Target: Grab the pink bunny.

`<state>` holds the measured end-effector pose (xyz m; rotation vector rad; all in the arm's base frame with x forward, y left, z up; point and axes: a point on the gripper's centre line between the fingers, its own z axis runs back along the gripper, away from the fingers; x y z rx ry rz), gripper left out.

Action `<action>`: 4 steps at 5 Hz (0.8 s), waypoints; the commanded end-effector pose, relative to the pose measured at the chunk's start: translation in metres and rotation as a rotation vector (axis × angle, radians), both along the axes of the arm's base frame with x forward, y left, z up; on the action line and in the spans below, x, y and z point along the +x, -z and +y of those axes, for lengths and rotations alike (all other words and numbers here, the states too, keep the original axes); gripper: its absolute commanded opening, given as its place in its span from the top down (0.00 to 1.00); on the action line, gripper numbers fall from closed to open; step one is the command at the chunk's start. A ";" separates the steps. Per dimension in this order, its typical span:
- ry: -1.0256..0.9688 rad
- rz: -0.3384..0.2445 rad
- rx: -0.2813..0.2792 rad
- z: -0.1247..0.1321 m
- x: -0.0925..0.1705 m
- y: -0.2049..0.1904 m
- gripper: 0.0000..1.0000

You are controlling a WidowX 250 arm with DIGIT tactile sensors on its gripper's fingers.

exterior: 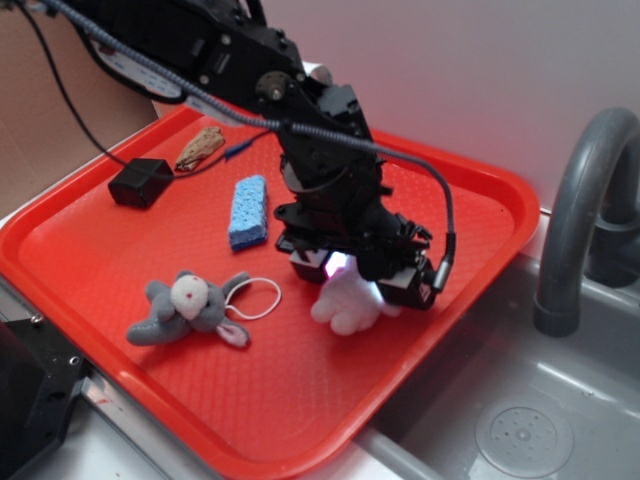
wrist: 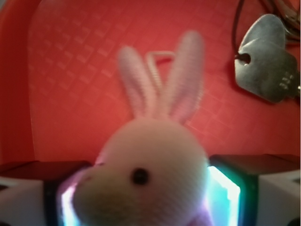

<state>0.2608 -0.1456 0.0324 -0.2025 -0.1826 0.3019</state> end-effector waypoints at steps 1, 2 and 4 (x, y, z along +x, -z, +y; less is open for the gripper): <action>0.026 0.010 -0.028 -0.001 -0.004 -0.001 1.00; 0.071 0.064 0.101 0.017 -0.001 -0.045 1.00; 0.041 0.091 0.325 0.077 -0.016 -0.143 1.00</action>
